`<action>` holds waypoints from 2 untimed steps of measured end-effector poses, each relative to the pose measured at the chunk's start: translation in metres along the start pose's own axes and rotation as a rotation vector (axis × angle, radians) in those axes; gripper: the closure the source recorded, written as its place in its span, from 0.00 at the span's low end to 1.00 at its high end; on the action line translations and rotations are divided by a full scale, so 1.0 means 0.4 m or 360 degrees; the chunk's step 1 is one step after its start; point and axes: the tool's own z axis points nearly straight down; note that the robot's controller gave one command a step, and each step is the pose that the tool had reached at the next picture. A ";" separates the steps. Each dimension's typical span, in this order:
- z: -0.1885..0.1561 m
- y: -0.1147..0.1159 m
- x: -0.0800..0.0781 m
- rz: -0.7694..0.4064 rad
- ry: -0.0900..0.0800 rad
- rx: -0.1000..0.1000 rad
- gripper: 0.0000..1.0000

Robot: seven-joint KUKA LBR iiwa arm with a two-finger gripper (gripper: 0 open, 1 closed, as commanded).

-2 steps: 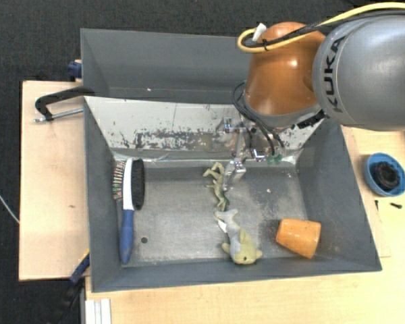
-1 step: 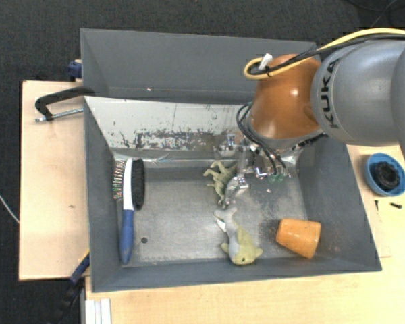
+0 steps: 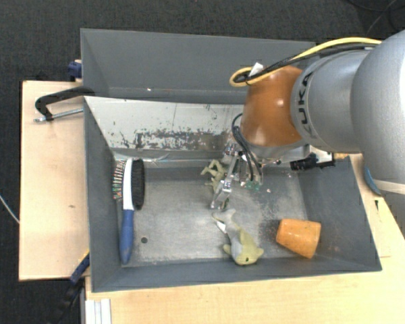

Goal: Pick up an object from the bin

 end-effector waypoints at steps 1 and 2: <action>-0.206 -0.005 0.014 0.0128 -0.0009 -0.0003 0.00; -0.123 0.045 -0.010 0.0155 0.0004 0.0001 0.00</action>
Offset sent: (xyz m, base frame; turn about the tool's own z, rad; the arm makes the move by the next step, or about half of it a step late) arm -0.0095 -0.0018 0.0764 0.0812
